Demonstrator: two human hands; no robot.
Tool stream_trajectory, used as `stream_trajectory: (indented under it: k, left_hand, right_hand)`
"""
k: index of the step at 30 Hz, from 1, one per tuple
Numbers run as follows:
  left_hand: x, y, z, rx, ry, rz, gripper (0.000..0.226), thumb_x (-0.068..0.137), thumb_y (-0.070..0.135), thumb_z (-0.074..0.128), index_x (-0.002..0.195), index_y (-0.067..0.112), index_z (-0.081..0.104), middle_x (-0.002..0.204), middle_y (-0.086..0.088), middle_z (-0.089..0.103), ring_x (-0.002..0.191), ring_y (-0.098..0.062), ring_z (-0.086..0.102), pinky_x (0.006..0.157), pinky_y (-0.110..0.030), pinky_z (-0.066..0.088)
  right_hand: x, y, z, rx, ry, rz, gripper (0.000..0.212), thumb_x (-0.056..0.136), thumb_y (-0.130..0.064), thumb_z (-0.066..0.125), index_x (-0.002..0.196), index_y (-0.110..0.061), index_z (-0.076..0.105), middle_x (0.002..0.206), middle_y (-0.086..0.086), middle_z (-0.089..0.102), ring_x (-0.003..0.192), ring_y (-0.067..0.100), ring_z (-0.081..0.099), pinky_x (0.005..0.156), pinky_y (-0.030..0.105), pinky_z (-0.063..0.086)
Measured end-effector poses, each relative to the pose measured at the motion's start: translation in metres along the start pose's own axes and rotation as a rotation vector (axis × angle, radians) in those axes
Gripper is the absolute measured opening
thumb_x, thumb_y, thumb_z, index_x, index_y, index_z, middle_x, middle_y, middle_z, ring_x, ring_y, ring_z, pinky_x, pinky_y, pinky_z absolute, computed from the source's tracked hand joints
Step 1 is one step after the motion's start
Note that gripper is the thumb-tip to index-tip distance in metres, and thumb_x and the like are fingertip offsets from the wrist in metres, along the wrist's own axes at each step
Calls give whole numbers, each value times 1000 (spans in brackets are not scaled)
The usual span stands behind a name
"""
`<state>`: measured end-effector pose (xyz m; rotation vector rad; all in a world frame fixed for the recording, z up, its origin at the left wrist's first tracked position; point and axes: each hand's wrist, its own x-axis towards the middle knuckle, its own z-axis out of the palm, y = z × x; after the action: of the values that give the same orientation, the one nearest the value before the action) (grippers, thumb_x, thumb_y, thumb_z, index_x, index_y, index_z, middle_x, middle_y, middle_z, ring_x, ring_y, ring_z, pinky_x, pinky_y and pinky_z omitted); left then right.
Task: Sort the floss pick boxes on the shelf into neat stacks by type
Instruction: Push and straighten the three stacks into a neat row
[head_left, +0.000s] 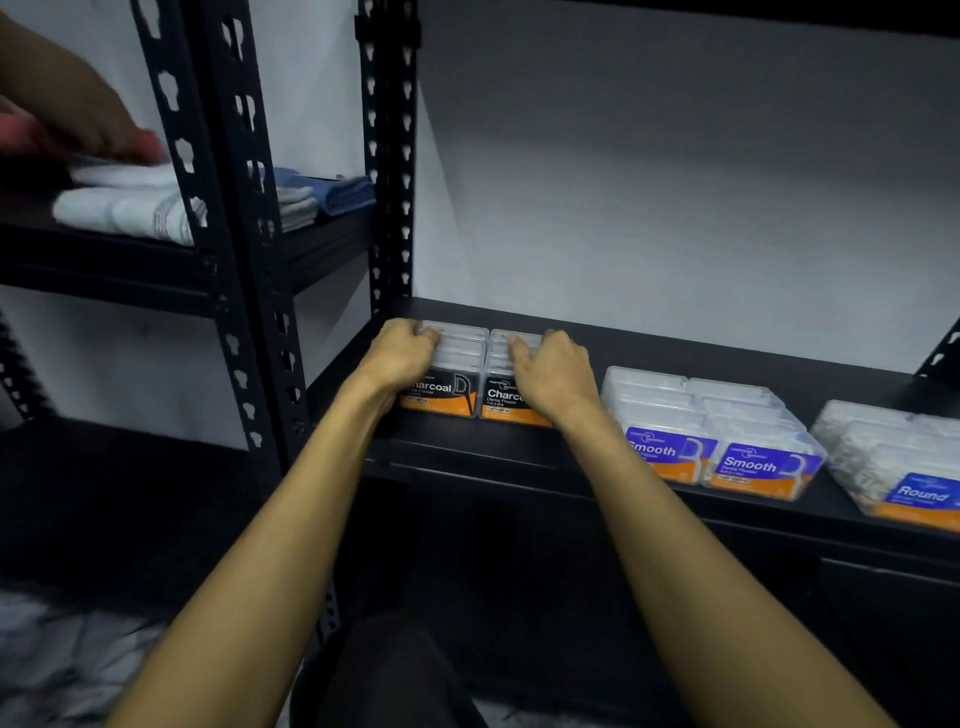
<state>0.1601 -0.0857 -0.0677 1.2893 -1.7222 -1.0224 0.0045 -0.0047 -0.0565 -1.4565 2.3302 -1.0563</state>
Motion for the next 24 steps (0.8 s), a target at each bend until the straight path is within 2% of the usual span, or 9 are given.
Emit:
stream_trajectory:
  k: [3,8,13,18,24]
  left_hand:
    - [-1,-1,-2,20,-16,15,31,103,28,48,114,6,67,108,-8,70,98,-21,65,94,-36,51]
    - [-9,-2,-6,12,-44,21,28,104,27,48,115,8,65,109,-7,70,102,-23,66,100,-43,51]
    - [-20,-2,-8,7,-46,32,21,104,27,48,107,14,65,105,-8,71,98,-23,68,96,-45,53]
    - [-28,-3,-11,23,-44,6,29,101,34,49,107,12,66,101,-8,73,94,-26,70,94,-49,54]
    - [-33,-4,-12,29,-46,10,28,99,35,50,105,12,65,102,-10,73,95,-27,70,94,-50,53]
  right_hand:
    - [-5,-2,-1,-12,-2,-14,53,101,-45,42,125,2,51,134,23,52,122,40,49,93,38,42]
    - [-16,-1,0,-24,16,-28,55,102,-43,41,130,3,48,136,23,49,123,39,48,91,38,42]
    - [-25,-1,-1,-37,8,-38,54,103,-42,39,133,3,45,136,23,45,119,38,51,85,34,39]
    - [-34,2,-1,-100,25,-73,51,104,-40,35,129,2,47,132,24,47,114,38,53,78,33,34]
    - [-41,3,2,-130,54,-67,52,104,-40,33,129,4,47,130,25,47,112,39,54,86,39,43]
